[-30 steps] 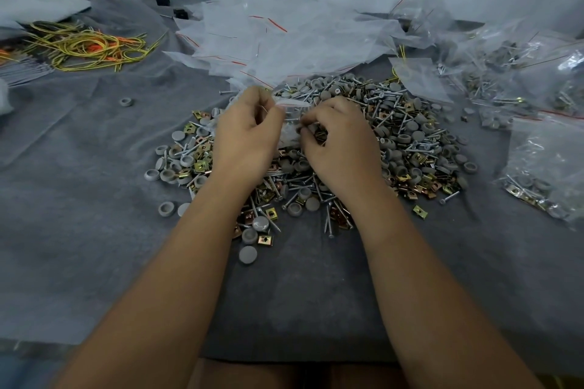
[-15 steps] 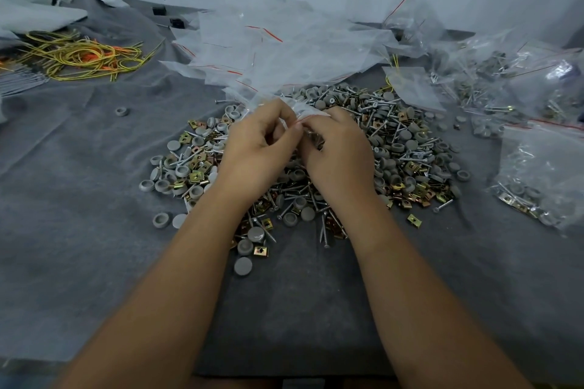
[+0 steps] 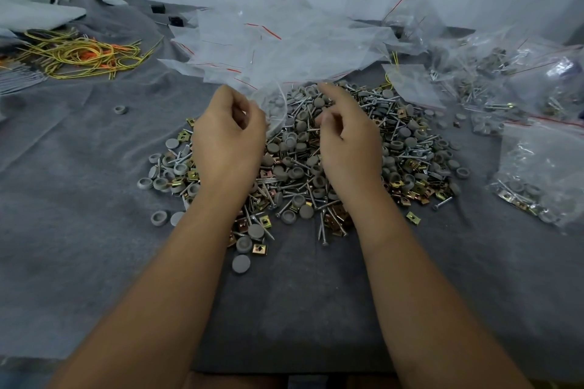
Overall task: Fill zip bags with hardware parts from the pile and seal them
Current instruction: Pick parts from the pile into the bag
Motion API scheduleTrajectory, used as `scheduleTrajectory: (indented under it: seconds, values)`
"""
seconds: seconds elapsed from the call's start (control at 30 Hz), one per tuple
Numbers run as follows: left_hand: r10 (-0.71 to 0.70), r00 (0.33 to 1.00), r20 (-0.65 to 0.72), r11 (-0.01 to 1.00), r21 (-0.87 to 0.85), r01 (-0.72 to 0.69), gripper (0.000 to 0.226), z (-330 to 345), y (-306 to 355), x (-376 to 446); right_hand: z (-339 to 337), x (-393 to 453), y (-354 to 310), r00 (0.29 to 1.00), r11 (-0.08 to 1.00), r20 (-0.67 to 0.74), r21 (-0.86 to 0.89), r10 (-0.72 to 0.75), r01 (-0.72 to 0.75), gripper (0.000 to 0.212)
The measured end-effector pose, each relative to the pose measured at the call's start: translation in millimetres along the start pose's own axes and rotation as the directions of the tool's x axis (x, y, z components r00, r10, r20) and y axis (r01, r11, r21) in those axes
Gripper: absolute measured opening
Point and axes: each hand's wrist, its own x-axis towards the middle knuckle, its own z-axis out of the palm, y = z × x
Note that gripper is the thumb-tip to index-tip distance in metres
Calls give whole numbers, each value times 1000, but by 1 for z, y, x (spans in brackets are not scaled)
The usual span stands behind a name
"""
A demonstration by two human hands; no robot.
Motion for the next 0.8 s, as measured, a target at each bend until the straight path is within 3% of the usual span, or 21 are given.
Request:
scheduleTrajectory:
  seconds: [0.2, 0.4, 0.8]
  values:
    - [-101, 994, 50, 992, 83, 96, 20, 0, -2, 3, 3, 1, 4, 988, 944, 139, -310, -72, 113, 23]
    - [-171, 977, 126, 977, 147, 152, 20, 1, -3, 5, 7, -3, 8, 942, 846, 309, -461, -128, 266, 38]
    - [-171, 975, 140, 976, 159, 149, 22, 3, -4, 5, 7, -1, 7, 947, 854, 298, -455, -121, 252, 18]
